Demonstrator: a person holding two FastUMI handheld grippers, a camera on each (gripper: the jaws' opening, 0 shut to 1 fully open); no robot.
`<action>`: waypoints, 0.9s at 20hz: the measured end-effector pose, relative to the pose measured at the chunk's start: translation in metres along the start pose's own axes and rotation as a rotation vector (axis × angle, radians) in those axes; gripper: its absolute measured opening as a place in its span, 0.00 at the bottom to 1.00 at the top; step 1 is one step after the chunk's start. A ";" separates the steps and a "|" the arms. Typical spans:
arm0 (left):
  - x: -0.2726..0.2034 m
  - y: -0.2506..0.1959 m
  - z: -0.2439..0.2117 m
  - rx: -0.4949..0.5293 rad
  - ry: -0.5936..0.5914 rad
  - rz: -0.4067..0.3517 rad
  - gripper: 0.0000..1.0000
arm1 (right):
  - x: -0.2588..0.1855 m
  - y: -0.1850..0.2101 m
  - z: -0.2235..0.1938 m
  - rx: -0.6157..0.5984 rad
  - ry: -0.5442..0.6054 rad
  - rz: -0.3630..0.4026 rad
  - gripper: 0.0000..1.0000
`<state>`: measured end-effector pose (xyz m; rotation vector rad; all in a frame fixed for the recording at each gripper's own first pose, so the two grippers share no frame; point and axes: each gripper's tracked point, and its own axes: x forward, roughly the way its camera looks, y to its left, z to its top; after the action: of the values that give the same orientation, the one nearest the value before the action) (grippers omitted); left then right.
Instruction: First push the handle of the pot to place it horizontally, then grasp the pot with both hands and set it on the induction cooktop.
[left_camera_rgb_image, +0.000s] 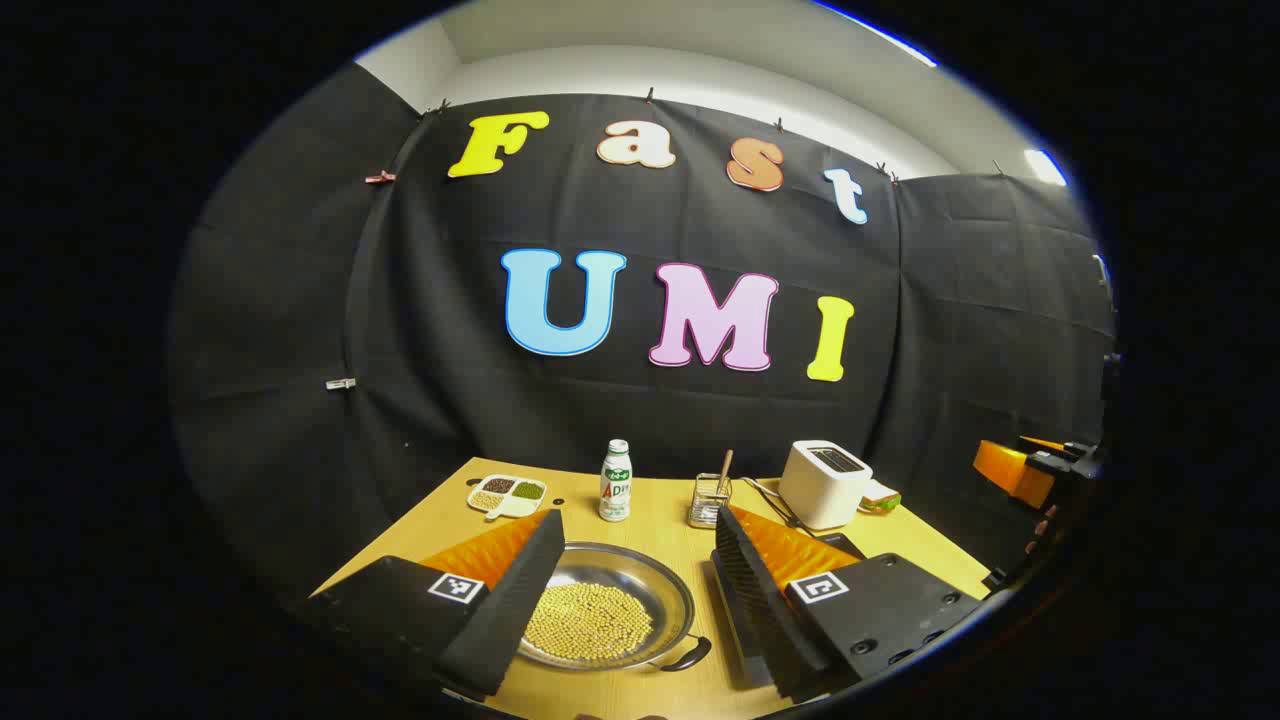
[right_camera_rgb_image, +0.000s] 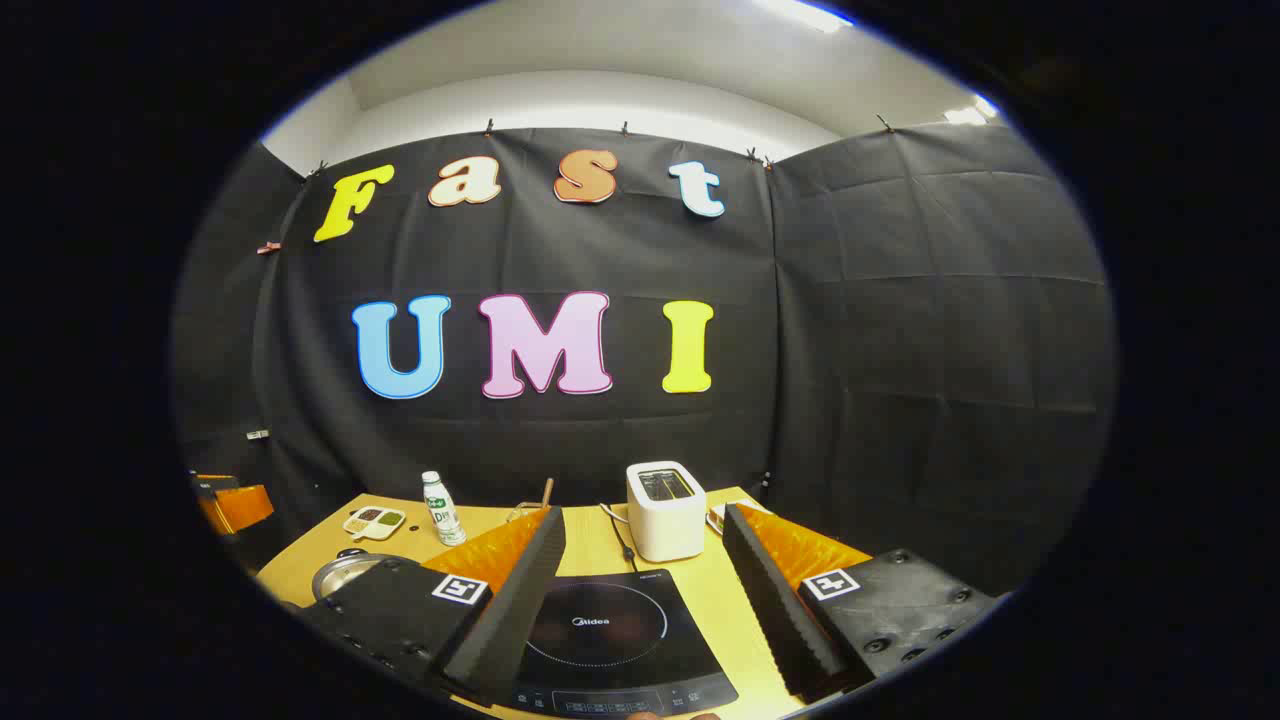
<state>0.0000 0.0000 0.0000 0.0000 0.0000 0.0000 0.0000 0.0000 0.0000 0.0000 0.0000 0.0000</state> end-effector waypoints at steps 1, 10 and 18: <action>0.001 -0.001 0.000 0.009 0.003 -0.005 0.95 | 0.000 0.002 0.002 -0.002 -0.005 0.002 0.98; -0.004 -0.003 -0.017 0.031 0.026 -0.019 0.95 | -0.012 0.003 0.001 -0.018 0.002 0.006 0.98; -0.016 0.002 -0.023 0.017 0.031 -0.016 0.95 | -0.027 0.001 0.002 -0.024 -0.007 0.010 0.98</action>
<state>-0.0165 0.0020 -0.0228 0.0167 0.0306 -0.0159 -0.0272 0.0013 0.0021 -0.0244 -0.0075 0.0102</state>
